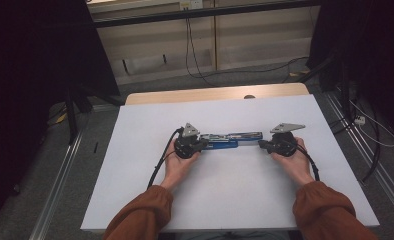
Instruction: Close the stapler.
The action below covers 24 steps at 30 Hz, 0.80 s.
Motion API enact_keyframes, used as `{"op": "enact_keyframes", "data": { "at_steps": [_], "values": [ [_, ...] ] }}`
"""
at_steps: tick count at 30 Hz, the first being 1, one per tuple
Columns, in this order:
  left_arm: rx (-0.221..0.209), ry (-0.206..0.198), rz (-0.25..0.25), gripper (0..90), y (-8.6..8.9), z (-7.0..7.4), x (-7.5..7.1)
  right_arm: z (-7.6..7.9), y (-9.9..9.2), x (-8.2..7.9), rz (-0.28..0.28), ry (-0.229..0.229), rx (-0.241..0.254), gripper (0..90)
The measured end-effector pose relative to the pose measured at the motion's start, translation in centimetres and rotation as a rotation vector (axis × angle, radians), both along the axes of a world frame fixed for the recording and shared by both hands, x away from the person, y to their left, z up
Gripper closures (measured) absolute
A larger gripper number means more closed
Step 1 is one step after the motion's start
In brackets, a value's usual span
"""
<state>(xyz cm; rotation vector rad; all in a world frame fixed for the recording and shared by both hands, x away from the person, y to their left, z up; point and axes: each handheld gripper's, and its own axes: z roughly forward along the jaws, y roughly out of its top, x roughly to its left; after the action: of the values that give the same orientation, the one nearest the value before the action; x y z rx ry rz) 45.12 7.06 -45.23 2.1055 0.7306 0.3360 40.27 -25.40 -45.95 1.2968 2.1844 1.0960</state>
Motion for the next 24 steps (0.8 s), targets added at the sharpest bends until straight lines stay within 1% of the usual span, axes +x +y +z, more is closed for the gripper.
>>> {"op": "enact_keyframes", "data": {
  "at_steps": [1, 2, 3, 5, 7, 10, 11, 12, 14, 16, 19, 20, 21, 24],
  "values": [
    [0.0, 0.001, 0.004, 90.0, 0.0, 0.0, 0.0, 0.0, 0.0, 0.0, -0.007, -0.001, -0.02, 90.0],
    [-0.001, 0.001, 0.007, 90.0, 0.0, 0.0, 0.0, 0.0, 0.1, 0.1, -0.006, -0.001, -0.024, 90.0],
    [-0.003, 0.001, 0.007, 90.0, 0.0, 0.0, 0.0, -0.1, 0.0, 0.1, -0.008, -0.001, -0.012, 90.0],
    [-0.006, 0.002, 0.007, 90.0, 0.0, 0.0, 0.0, -0.1, 0.1, 0.1, -0.007, 0.002, -0.02, 90.0],
    [-0.007, 0.004, 0.005, 90.0, 0.0, 0.0, 0.0, -0.2, 0.1, 0.2, -0.007, 0.008, -0.014, 90.0],
    [-0.002, -0.002, 0.004, 90.0, 0.0, 0.0, 0.0, -0.3, 0.2, 0.4, 0.002, 0.016, -0.031, 90.0],
    [-0.003, -0.001, 0.002, 90.0, 0.0, 0.0, 0.0, -0.3, 0.2, 0.5, 0.007, 0.028, -0.037, 90.0],
    [-0.009, 0.003, 0.004, 90.0, -0.1, -0.1, 0.0, -0.3, 0.3, 0.7, 0.013, 0.031, -0.04, 90.0],
    [-0.004, -0.004, 0.004, 90.0, -0.1, -0.1, 0.0, -0.1, 0.4, 0.9, 0.015, 0.044, -0.047, 90.0],
    [-0.009, 0.003, 0.005, 90.0, -0.1, -0.1, -0.1, -0.2, 0.6, 1.0, 0.018, 0.035, -0.059, 90.0],
    [-0.008, 0.005, 0.002, 90.0, -0.1, -0.1, 0.0, -0.1, 0.7, 1.1, 0.007, 0.042, -0.053, 90.0],
    [-0.008, -0.003, 0.003, 90.0, -0.1, -0.1, -0.1, -0.1, 0.7, 1.2, 0.009, 0.04, -0.056, 90.0],
    [0.002, -0.012, -0.001, 90.0, -0.1, -0.1, -0.1, -0.1, 0.7, 1.2, 0.007, 0.041, -0.061, 90.0],
    [0.008, -0.017, 0.002, 90.0, -0.1, 0.0, -0.1, -0.1, 1.1, 1.2, -0.002, 0.034, -0.078, 90.0]
  ]
}}
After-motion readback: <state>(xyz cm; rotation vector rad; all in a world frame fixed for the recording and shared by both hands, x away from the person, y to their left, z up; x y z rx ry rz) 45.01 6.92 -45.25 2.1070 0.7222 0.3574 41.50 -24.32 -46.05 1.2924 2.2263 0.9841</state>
